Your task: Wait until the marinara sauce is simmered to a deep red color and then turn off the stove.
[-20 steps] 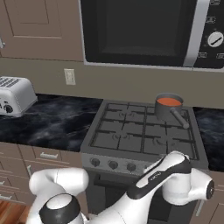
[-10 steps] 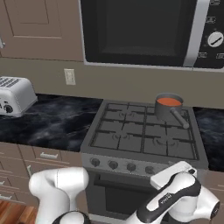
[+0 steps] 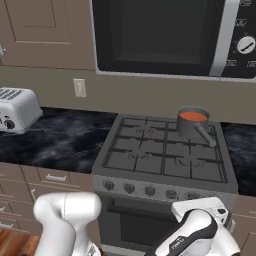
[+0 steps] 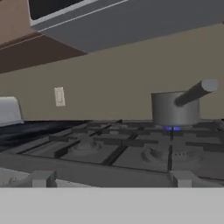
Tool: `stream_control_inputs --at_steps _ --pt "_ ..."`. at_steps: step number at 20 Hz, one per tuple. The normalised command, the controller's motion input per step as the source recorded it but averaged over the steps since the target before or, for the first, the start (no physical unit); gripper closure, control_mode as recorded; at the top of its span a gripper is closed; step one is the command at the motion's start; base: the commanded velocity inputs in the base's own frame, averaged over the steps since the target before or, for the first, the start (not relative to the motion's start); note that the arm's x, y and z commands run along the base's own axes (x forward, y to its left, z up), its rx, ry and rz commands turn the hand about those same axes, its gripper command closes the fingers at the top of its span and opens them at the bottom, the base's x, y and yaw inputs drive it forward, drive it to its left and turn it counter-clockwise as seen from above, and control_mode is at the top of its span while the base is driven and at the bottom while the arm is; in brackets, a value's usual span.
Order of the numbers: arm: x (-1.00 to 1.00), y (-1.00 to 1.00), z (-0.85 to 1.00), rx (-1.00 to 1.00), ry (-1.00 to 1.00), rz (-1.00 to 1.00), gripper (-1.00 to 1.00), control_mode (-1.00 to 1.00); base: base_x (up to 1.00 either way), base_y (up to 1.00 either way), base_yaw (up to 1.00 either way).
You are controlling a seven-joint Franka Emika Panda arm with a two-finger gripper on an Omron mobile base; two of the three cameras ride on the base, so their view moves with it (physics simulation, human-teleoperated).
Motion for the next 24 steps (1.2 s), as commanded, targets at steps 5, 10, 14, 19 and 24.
stream_control_inputs --at_steps 5,10,14,19,24 --pt "0.02 0.00 -0.26 0.02 0.00 -0.29 -1.00 -1.00 0.00 0.00 0.00" --pt "0.16 -0.01 -0.32 0.00 -0.09 -0.05 -1.00 -1.00 0.00 0.00 0.00" --pt "0.10 0.00 -0.39 0.00 -0.16 0.00 -1.00 -1.00 0.00 0.00 0.00" --pt "0.09 -0.02 -0.39 0.00 -0.17 0.00 -1.00 -1.00 0.00 0.00 0.00" --pt "0.09 -0.15 -0.18 0.00 -0.10 0.00 -1.00 -1.00 0.00 0.00 0.00"
